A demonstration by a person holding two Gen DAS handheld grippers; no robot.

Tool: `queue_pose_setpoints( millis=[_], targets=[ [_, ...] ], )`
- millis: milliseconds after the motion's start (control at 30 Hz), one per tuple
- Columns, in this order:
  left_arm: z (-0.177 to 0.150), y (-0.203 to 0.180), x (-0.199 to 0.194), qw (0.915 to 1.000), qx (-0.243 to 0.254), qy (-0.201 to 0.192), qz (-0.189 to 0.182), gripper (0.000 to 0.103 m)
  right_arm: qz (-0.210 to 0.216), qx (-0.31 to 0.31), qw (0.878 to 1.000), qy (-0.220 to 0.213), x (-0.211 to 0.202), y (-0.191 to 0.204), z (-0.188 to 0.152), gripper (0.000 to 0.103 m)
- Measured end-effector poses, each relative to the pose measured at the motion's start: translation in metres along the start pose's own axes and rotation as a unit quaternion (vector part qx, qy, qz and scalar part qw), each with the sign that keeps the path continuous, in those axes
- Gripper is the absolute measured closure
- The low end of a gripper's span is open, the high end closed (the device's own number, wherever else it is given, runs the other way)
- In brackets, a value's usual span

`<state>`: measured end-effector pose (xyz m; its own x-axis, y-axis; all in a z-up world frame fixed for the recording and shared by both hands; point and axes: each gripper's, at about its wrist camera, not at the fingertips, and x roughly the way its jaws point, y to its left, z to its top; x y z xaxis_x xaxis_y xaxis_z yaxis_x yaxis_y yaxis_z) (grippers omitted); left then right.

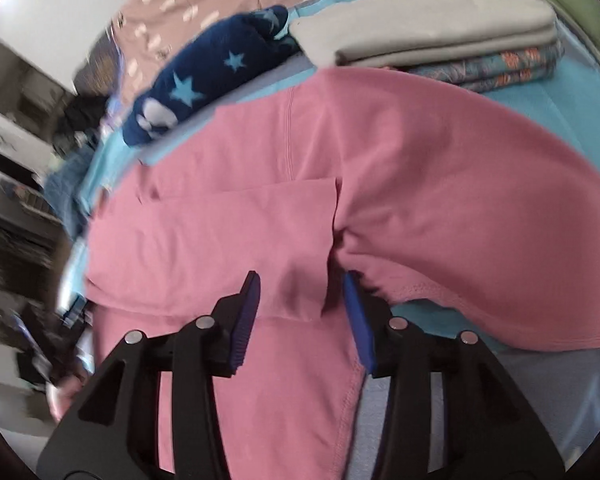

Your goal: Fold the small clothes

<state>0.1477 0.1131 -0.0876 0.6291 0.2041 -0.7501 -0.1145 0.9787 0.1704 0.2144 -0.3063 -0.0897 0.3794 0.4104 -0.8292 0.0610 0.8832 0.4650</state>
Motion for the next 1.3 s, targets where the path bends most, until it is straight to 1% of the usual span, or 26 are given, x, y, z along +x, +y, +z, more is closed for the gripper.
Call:
queue_pose_setpoints(
  millis=[100,167,200,233,267,300,367,400,433,467,500,533,567,667,733,800,867,933,1000,1067,1133,1167,1200,1233,1267,1300],
  targets=[
    [0.000,-0.001,0.000,1.0000,0.007,-0.001,0.004,0.040,0.012,-0.002,1.000,-0.004,0.007,0.005,0.012,0.053],
    [0.001,-0.001,-0.001,1.0000,0.003,-0.004,0.004,0.041,0.002,-0.016,1.000,0.001,0.017,0.014,0.021,0.050],
    [0.001,-0.001,-0.003,1.0000,0.001,-0.009,-0.001,0.048,-0.017,-0.022,1.000,-0.003,0.022,0.019,0.025,0.054],
    [0.001,-0.001,-0.005,0.9997,0.001,-0.015,-0.019,0.072,-0.042,-0.027,0.999,-0.008,0.027,0.023,0.029,0.090],
    [0.000,0.000,-0.009,0.9984,0.000,-0.021,-0.053,0.086,-0.072,-0.029,0.997,-0.016,0.029,0.026,0.030,0.101],
    [-0.001,0.001,-0.013,0.9966,-0.003,-0.027,-0.078,0.096,-0.099,-0.039,0.993,-0.042,0.024,0.034,0.029,0.101],
    [-0.002,-0.001,-0.015,0.9977,0.006,-0.029,-0.061,0.096,-0.065,-0.057,0.991,-0.100,0.000,0.046,0.025,0.101],
    [-0.004,-0.001,-0.013,0.9979,0.008,-0.024,-0.060,0.096,-0.075,-0.063,0.987,-0.130,-0.013,0.054,0.024,0.101],
    [-0.006,-0.001,-0.010,0.9980,0.004,-0.018,-0.061,0.096,-0.101,-0.061,0.982,-0.144,-0.019,0.056,0.025,0.098],
    [-0.007,-0.001,-0.008,0.9979,-0.001,-0.014,-0.063,0.096,-0.132,-0.057,0.979,-0.144,-0.017,0.055,0.026,0.087],
    [-0.008,0.002,-0.007,0.9974,-0.011,-0.011,-0.071,0.095,-0.180,-0.060,0.975,-0.120,-0.007,0.052,0.028,0.081],
    [-0.008,0.004,-0.008,0.9970,-0.018,-0.010,-0.075,0.092,-0.209,-0.065,0.972,-0.086,0.004,0.049,0.030,0.070],
    [-0.008,0.006,-0.009,0.9964,-0.024,-0.009,-0.081,0.090,-0.218,-0.059,0.972,-0.066,0.010,0.045,0.028,0.070],
    [-0.011,0.011,-0.010,0.9949,-0.034,-0.008,-0.095,0.078,-0.196,-0.037,0.976,-0.088,0.006,0.049,0.027,0.068],
    [-0.013,0.012,-0.010,0.9936,-0.035,-0.008,-0.107,0.072,-0.178,-0.062,0.975,-0.115,-0.003,0.074,0.028,0.062],
    [-0.015,0.013,-0.012,0.9923,-0.035,-0.013,-0.118,0.068,-0.141,-0.119,0.975,-0.121,-0.002,0.120,0.030,0.057],
    [-0.016,0.011,-0.013,0.9913,-0.031,-0.018,-0.127,0.066,-0.073,-0.201,0.973,-0.090,0.015,0.178,0.029,0.050],
    [-0.015,0.008,-0.010,0.9921,-0.026,-0.011,-0.122,0.066,-0.020,-0.268,0.962,-0.056,0.034,0.226,0.025,0.050],
    [-0.015,0.006,-0.006,0.9926,-0.025,-0.002,-0.119,0.066,-0.002,-0.339,0.940,-0.032,0.061,0.283,0.015,0.050],
    [-0.014,0.007,-0.006,0.9921,-0.028,-0.003,-0.122,0.066,0.002,-0.386,0.923,-0.005,0.091,0.330,0.006,0.050],
    [-0.013,0.010,-0.004,0.9912,-0.037,-0.002,-0.127,0.069,-0.011,-0.422,0.906,0.014,0.129,0.372,-0.003,0.048],
    [-0.013,0.013,-0.003,0.9908,-0.044,-0.001,-0.128,0.071,-0.019,-0.429,0.903,0.016,0.140,0.383,-0.006,0.048],
    [-0.013,0.016,-0.002,0.9903,-0.052,0.000,-0.129,0.080,-0.029,-0.432,0.901,0.026,0.160,0.400,-0.007,0.048],
    [-0.013,0.019,0.000,0.9892,-0.062,0.001,-0.133,0.088,-0.034,-0.431,0.901,0.036,0.172,0.402,-0.005,0.070],
    [-0.014,0.022,0.001,0.9879,-0.070,0.003,-0.138,0.090,-0.041,-0.432,0.900,0.052,0.184,0.407,-0.007,0.103],
    [-0.014,0.023,0.002,0.9873,-0.074,0.003,-0.141,0.093,-0.063,-0.440,0.893,0.074,0.203,0.412,-0.011,0.103]
  ],
)
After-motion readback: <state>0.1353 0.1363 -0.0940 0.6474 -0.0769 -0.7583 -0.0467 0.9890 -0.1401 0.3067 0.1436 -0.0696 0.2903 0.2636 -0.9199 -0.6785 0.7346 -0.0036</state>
